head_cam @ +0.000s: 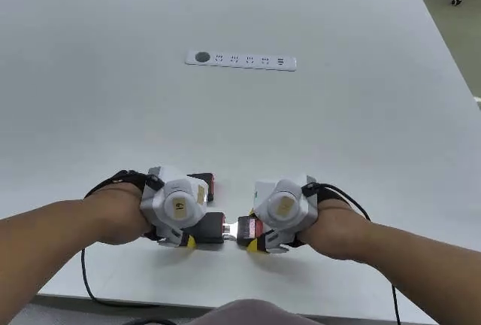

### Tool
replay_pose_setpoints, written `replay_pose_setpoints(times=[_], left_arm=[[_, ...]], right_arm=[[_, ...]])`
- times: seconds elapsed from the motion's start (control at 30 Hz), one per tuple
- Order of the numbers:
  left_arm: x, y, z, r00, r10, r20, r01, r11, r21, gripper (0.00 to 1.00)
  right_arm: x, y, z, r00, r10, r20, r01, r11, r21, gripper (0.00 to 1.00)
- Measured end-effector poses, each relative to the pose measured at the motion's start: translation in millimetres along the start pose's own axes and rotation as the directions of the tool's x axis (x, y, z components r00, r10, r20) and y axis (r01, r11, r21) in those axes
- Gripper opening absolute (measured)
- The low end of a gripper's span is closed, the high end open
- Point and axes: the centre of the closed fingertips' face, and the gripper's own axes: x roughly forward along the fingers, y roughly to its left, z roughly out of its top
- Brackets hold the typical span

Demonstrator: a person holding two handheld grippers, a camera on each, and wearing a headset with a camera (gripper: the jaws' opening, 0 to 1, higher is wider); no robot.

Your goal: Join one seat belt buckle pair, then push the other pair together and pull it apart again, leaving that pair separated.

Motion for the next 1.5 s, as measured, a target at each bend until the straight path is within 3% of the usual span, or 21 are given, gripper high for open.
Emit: replay_pose_setpoints(times=[0.13, 0.4, 0.83, 1.1, 1.5], left_arm=[[-0.1, -0.5, 0.6, 0.9999, -0.006, 0.01, 0.006, 1.0, -0.001, 0.32], [-0.4, -1.1, 2.7, 0.9997, -0.023, -0.01, 0.023, 1.0, 0.018, 0.32], [3.6, 1.9, -4.0, 0.9992, -0.029, -0.029, 0.029, 0.999, 0.022, 0.32], [1.9, -3.0, 3.0, 0.9991, -0.031, -0.028, 0.032, 0.998, 0.049, 0.32], [-0.8, -4.6, 4.5, 0.9994, -0.027, 0.02, 0.026, 0.999, 0.041, 0.32]], right_arm=[[1.5, 1.9, 3.3, 1.0, -0.008, 0.006, 0.008, 1.0, -0.006, 0.32], [7.3, 1.0, 9.0, 0.9996, 0.001, -0.028, -0.002, 0.999, -0.038, 0.31], [19.0, 8.6, 28.9, 0.9993, 0.013, -0.034, -0.015, 0.998, -0.061, 0.32], [27.1, 15.3, 38.7, 0.9996, 0.018, -0.024, -0.02, 0.996, -0.083, 0.29], [28.0, 15.1, 39.2, 0.9997, 0.025, 0.004, -0.025, 0.997, -0.067, 0.29]])
